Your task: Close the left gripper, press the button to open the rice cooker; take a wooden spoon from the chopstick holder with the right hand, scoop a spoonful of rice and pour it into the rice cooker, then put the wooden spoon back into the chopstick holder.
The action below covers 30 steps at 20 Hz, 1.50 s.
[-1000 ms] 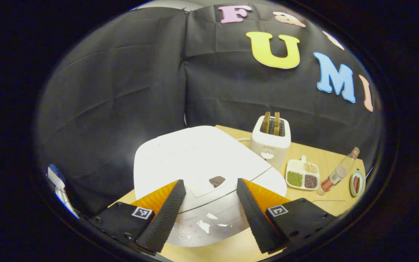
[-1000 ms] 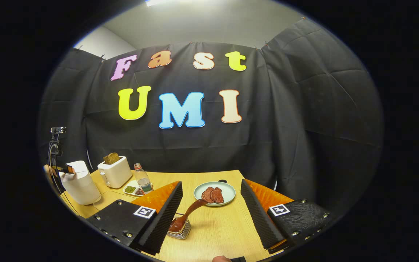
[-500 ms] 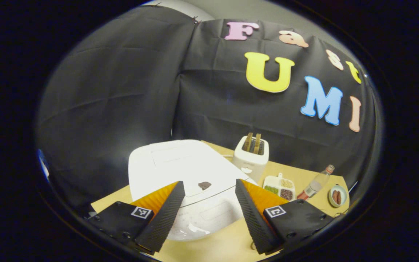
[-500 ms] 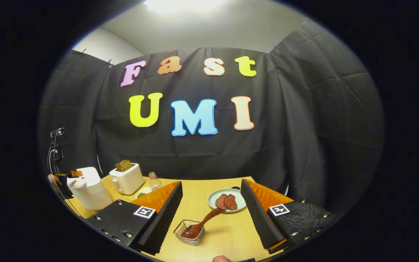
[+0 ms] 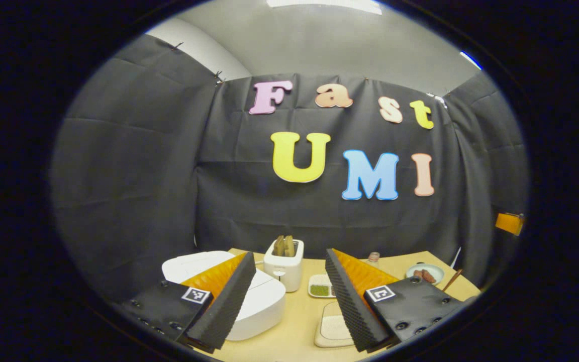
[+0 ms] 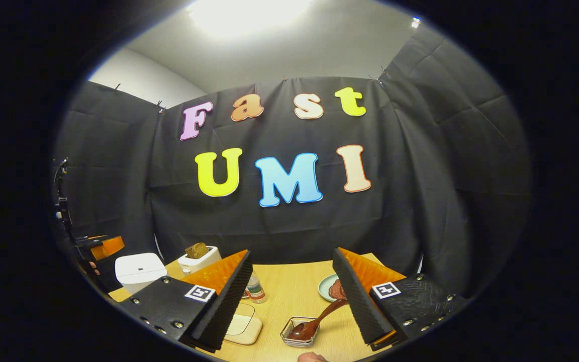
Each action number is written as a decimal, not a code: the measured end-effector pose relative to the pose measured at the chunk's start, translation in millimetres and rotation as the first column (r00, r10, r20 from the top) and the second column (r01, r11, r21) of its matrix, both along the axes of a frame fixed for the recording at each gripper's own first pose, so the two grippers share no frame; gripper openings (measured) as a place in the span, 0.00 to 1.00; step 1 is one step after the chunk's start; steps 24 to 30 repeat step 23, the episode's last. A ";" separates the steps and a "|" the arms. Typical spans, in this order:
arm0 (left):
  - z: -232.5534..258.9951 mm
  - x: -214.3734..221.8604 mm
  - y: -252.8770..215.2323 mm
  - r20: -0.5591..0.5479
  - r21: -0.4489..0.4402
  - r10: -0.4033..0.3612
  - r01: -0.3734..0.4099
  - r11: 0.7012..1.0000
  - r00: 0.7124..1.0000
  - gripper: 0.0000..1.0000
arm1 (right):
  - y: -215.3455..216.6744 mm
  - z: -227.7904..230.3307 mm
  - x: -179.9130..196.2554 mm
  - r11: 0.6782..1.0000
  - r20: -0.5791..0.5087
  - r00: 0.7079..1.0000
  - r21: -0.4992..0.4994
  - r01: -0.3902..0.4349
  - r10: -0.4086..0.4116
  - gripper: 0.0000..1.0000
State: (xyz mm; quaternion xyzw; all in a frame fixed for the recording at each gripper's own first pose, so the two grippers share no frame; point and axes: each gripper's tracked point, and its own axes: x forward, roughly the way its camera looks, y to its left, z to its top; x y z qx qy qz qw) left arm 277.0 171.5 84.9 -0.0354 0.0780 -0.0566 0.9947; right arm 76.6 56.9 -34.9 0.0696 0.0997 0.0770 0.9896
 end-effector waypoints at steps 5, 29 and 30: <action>13.0 -34.0 -14.6 0.069 0.020 -0.004 0.002 1.000 0.998 0.98 | 15.4 -2.6 -15.1 0.997 0.059 0.998 -0.067 0.026 -0.022 0.97; 58.8 -72.9 -18.1 0.178 0.005 -0.003 0.003 1.000 0.984 0.96 | 43.4 10.6 -24.9 0.992 0.148 0.989 -0.120 0.030 -0.012 0.98; 58.8 -72.9 -18.1 0.178 0.005 -0.003 0.003 1.000 0.984 0.96 | 43.4 10.6 -24.9 0.992 0.148 0.989 -0.120 0.030 -0.012 0.98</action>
